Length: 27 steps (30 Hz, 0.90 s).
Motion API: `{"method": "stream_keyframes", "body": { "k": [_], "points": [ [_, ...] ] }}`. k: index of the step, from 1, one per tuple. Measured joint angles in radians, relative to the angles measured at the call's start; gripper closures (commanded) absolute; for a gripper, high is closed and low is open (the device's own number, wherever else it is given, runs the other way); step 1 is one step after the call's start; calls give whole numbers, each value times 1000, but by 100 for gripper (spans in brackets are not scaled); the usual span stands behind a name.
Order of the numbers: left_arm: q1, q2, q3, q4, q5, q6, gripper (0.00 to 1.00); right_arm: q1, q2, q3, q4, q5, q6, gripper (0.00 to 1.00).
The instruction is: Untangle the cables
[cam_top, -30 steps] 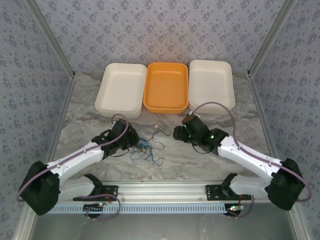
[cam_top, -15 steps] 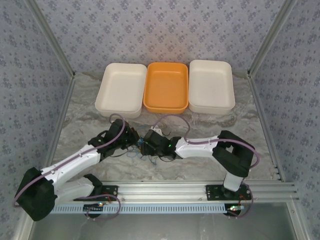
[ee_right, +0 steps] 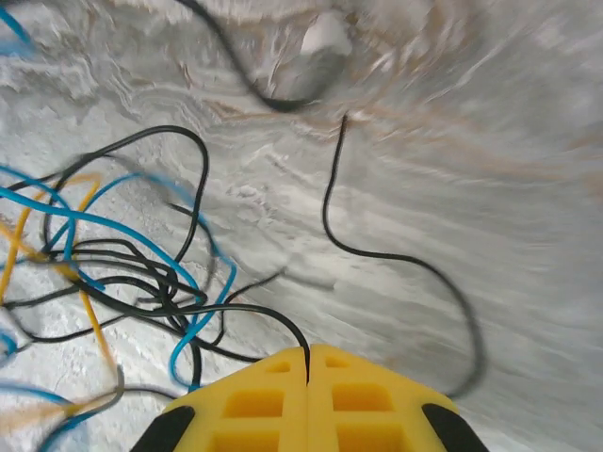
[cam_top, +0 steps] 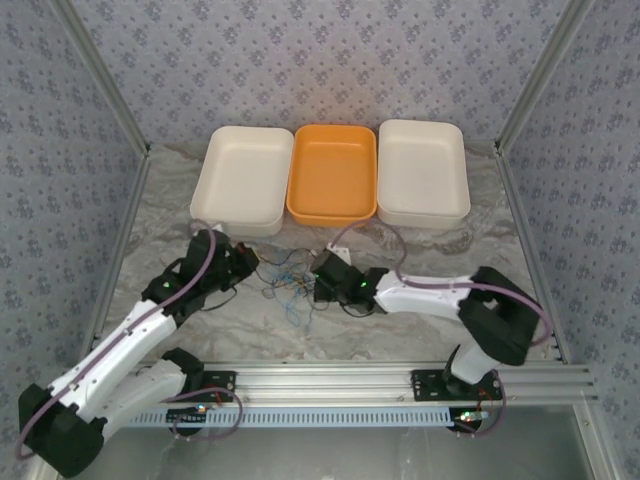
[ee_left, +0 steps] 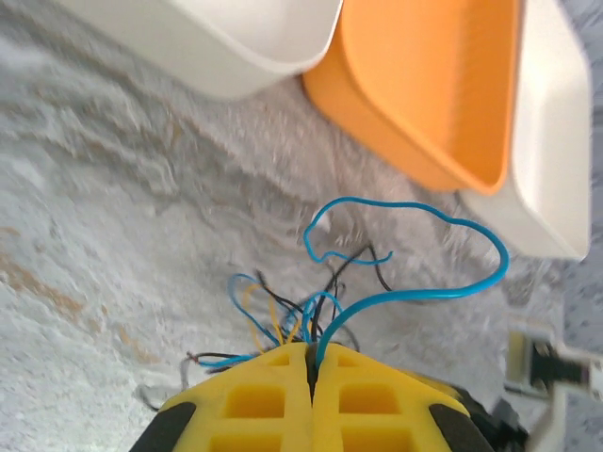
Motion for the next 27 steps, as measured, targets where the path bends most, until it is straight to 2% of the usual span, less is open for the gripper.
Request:
{"method": "stream_keyframes", "body": {
  "k": [3,6,10,14,17,23,27],
  "points": [
    [69,-26,16,-24,12,14,100,-16,-93,0,-61,23,-38,100],
    [116,-18,16,-41,34,22,100,-38,-118,0,-119,55,-56,100],
    [127,-29,17,-93,23,29,100,-93,-138,-12,-217,101,-52,100],
    [141,-54,45,-196,-60,47,100,-219,-284,-63,-286,113,-54,100],
    [163,-61,47,-216,-79,57,100,-309,-370,-60,-306,106,-69,100],
    [167,-38,20,-218,-94,57,100,-375,-367,-29,-375,104,-82,100],
    [167,-39,21,-298,-194,55,100,-459,-378,-29,-430,91,-83,100]
  ]
}}
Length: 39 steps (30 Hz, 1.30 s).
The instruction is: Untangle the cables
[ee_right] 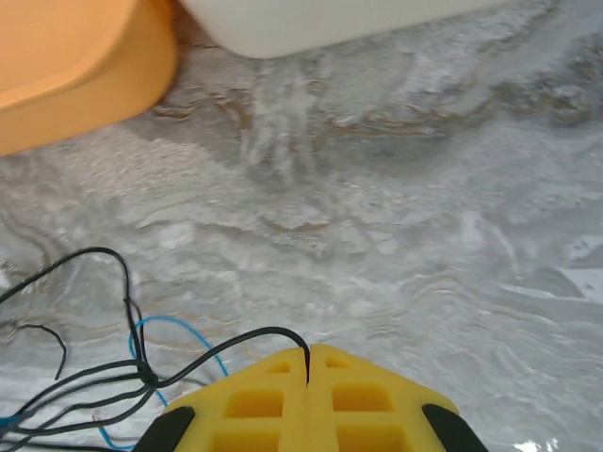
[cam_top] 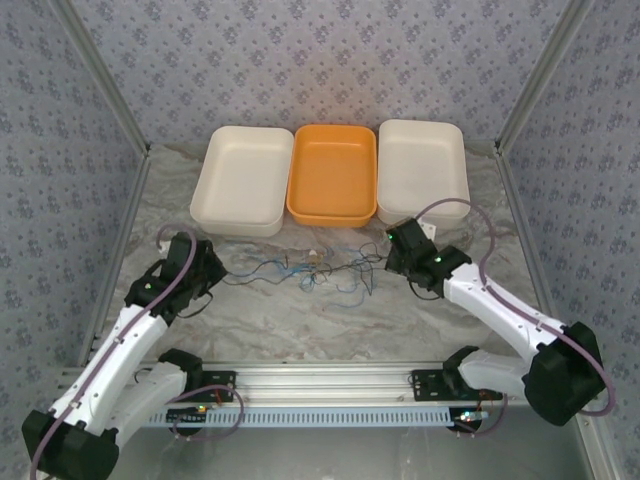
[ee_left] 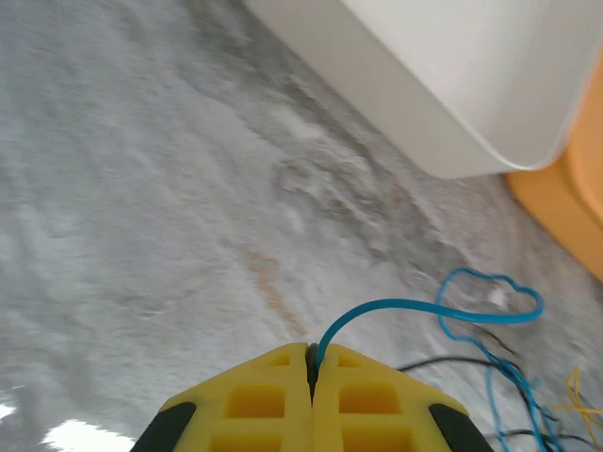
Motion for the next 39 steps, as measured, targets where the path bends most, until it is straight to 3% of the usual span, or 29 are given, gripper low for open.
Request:
{"method": "stream_keyframes", "body": {
  "k": [5,12,17,25,33,39],
  "points": [
    [6,0,0,-71,-82,-2,100,-132,-50,18,-25,-58,-35,100],
    [11,45,-76,65,54,-2,100,-61,47,59,11,-102,-58,100],
    [11,24,-61,65,88,2,100,-84,68,33,-25,-64,-27,100],
    [46,-54,66,3,41,22,100,-328,-37,-9,-57,-68,-14,100],
    [47,-26,48,85,148,29,100,-257,61,-9,-38,-100,-13,100],
    [106,-63,147,-44,74,75,100,-335,59,-15,-40,-109,-13,100]
  ]
}}
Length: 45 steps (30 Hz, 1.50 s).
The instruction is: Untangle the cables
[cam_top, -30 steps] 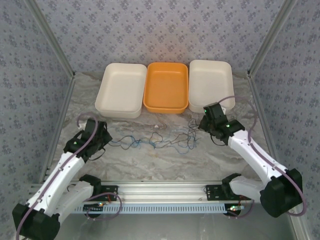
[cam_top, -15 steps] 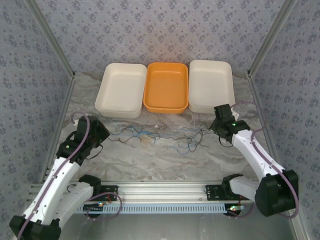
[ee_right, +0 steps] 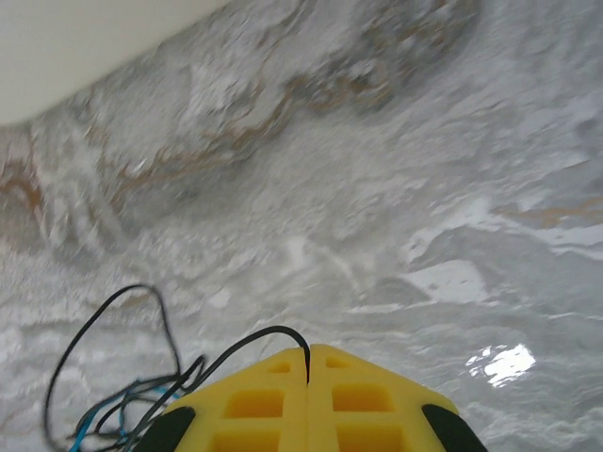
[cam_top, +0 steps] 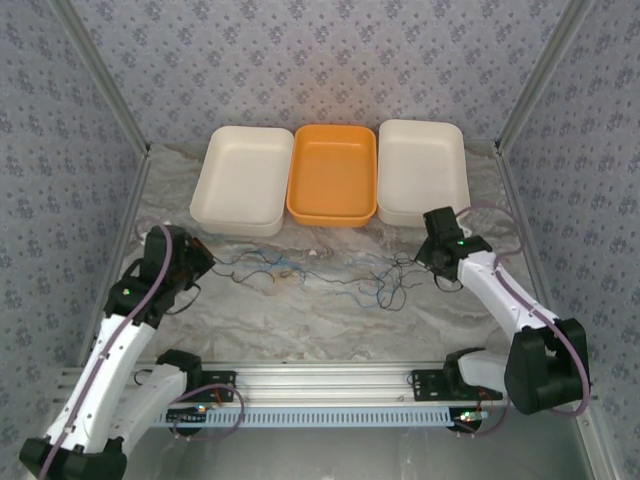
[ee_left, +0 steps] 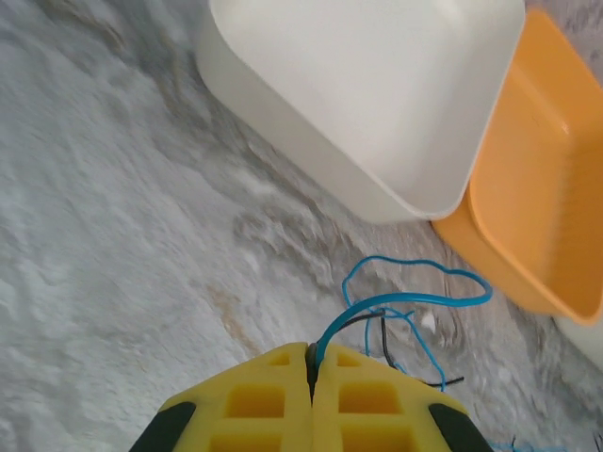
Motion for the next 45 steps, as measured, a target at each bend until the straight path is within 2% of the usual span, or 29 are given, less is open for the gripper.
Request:
{"method": "stream_keyframes", "body": {
  "k": [4,7,15,16,19,20,22,23,28,32,38,45],
  "points": [
    [125,16,81,-50,-6,45,100,-110,-82,-5,-5,-23,-6,100],
    [184,24,76,-51,41,62,100,-141,-110,-5,-2,-47,-18,100],
    [192,63,40,42,256,67,100,-47,-11,-4,16,-101,-40,100],
    [192,62,40,61,286,68,100,-32,5,-4,17,-102,-42,94],
    [192,63,41,119,388,66,100,-9,27,-4,29,-121,-53,63],
    [187,64,41,146,426,61,100,0,29,-4,35,-123,-58,56],
    [162,69,44,200,485,50,100,41,22,-4,41,-119,-65,47],
    [140,72,48,227,509,47,100,74,8,-4,44,-116,-68,45],
    [21,97,88,327,570,48,100,245,-177,9,50,-82,-45,44],
    [-95,133,92,411,558,55,100,352,-289,54,112,-68,8,39],
    [-266,215,84,502,476,68,100,448,-218,11,430,-158,182,31],
    [-386,285,83,538,380,104,100,588,-79,65,586,-168,300,50]
  ]
}}
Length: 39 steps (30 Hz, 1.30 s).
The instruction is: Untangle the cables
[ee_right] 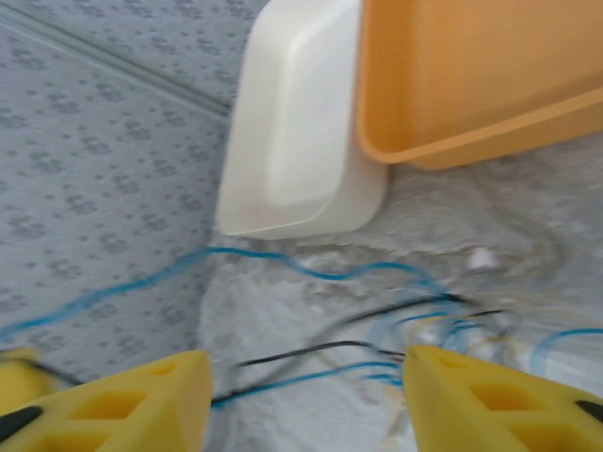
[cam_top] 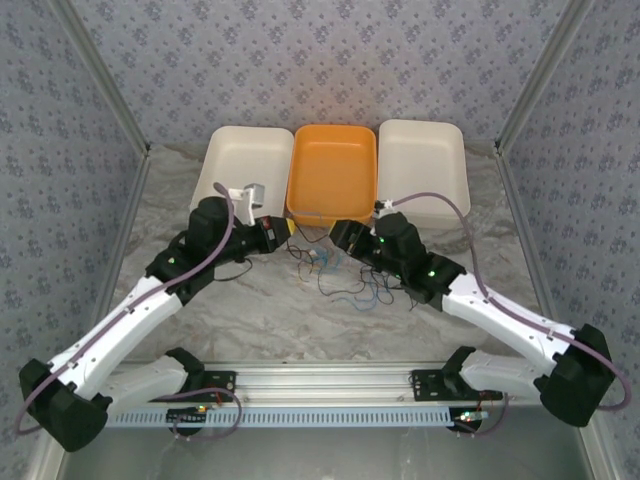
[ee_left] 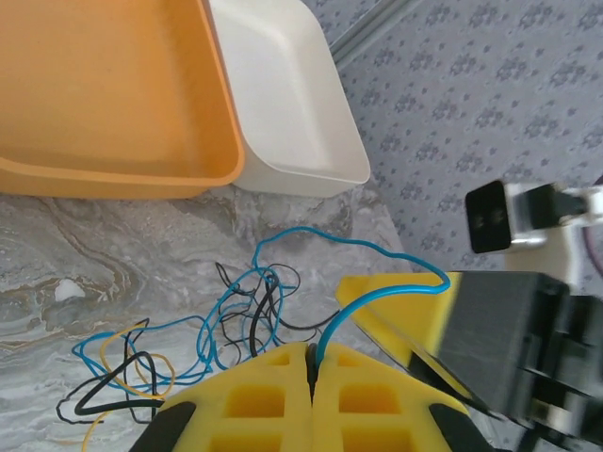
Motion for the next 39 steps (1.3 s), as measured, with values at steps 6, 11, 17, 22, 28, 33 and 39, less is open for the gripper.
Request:
{"method": "stream_keyframes", "body": {
  "k": [6,11,17,22,28,33,39],
  "points": [
    [-48,60,0,27,-55,7,100,79,60,26,110,4,135,55],
    [-76,79,0,48,-78,11,100,100,73,-34,202,10,249,56],
    [-83,79,0,48,-86,15,100,97,75,-16,164,33,243,57],
    [-83,79,0,48,-96,18,100,88,72,-74,220,22,262,54],
    [-83,79,5,39,-96,26,100,98,43,-100,139,55,175,57],
    [-83,81,26,11,-96,41,100,42,-108,-148,126,63,107,39],
    [-84,102,26,10,-96,48,100,2,-113,-161,210,20,191,28]
  ]
}}
